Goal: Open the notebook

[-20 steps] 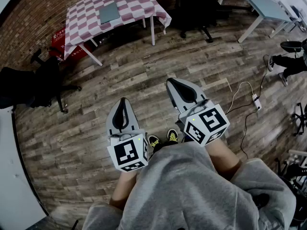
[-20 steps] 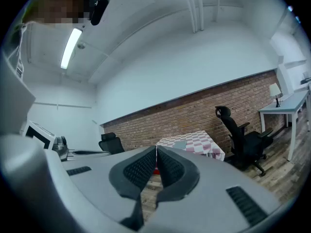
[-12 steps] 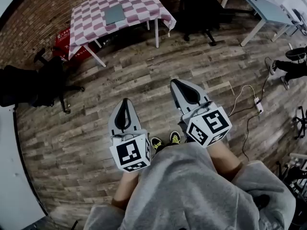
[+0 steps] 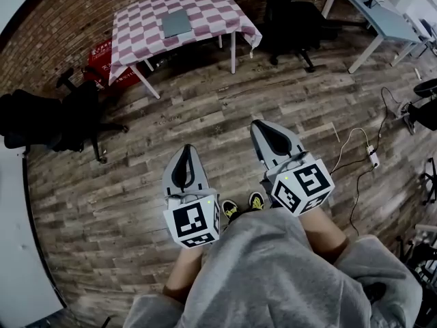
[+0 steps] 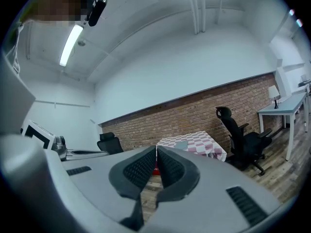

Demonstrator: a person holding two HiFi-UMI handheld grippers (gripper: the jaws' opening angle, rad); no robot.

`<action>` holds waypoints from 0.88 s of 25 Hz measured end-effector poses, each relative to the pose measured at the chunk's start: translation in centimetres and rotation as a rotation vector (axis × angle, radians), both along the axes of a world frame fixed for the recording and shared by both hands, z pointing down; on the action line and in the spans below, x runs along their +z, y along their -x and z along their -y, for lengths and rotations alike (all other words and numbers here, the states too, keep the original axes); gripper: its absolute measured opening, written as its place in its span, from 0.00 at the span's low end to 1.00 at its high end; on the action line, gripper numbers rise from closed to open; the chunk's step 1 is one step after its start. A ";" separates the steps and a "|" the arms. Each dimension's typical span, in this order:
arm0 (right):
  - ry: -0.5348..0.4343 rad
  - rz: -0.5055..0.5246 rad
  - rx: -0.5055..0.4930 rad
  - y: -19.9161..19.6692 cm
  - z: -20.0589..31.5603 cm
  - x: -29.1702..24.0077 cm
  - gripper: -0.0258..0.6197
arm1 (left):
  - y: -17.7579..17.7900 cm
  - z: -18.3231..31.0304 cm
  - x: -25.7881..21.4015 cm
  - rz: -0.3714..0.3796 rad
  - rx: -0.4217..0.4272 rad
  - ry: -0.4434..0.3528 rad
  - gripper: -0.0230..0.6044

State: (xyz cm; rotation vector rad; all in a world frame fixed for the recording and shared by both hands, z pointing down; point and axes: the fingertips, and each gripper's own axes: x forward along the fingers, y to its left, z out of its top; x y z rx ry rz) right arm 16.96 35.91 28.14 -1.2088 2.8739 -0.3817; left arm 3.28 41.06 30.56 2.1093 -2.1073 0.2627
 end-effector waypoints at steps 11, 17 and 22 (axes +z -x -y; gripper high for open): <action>-0.026 -0.009 0.003 2.8 -2.1 -0.2 0.08 | 3.8 -1.9 -0.1 0.006 -0.017 -0.025 0.05; -0.056 -0.016 0.008 3.8 -2.3 -1.2 0.08 | 4.8 -2.4 -0.4 0.008 -0.011 -0.030 0.05; -0.083 -0.017 0.007 4.3 -2.0 -1.7 0.08 | 5.1 -2.2 -0.8 0.014 -0.001 -0.045 0.05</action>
